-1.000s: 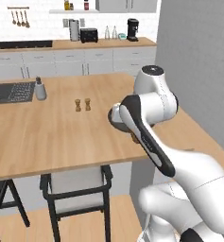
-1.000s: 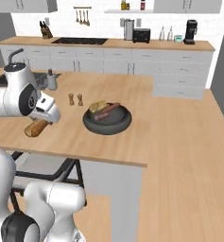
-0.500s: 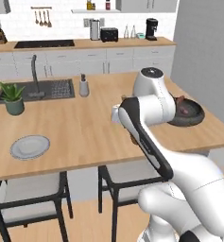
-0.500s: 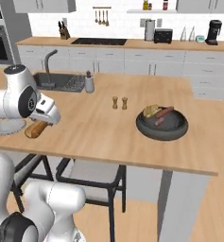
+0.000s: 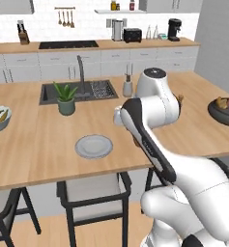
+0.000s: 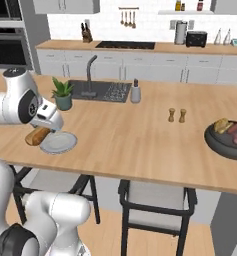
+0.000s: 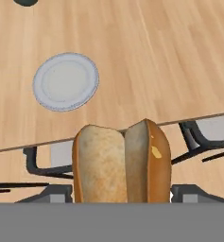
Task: Place one bun and one sausage from the bowl on each plate.
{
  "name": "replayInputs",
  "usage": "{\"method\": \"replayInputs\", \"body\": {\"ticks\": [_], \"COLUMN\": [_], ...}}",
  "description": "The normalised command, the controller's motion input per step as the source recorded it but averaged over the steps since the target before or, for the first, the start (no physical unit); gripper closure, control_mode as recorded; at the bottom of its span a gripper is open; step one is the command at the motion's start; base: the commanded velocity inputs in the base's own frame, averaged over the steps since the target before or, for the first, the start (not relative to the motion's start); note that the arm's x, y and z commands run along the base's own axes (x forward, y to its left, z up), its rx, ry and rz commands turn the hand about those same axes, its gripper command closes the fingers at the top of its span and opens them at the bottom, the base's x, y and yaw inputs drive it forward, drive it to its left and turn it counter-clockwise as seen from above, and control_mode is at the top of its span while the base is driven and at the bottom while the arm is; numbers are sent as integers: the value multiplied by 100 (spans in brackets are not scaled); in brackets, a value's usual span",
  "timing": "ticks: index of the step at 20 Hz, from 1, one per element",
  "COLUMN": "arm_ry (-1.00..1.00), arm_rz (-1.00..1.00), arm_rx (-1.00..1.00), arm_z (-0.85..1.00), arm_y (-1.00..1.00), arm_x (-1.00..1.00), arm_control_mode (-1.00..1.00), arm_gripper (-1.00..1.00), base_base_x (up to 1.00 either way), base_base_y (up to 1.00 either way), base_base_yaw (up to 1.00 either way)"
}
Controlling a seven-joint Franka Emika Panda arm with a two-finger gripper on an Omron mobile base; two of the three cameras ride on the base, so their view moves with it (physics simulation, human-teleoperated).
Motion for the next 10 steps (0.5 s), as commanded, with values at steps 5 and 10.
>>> {"method": "replayInputs", "body": {"ticks": [5,10], "arm_ry": [0,2], "arm_rz": [0,0], "arm_rx": [0,0], "arm_z": [-19,-87], "arm_y": [39,28], "arm_x": [74,90], "arm_control_mode": [-100,-100], "arm_gripper": [100,100], "base_base_x": [17,0], "base_base_y": [14,0], "base_base_yaw": [0,0]}}
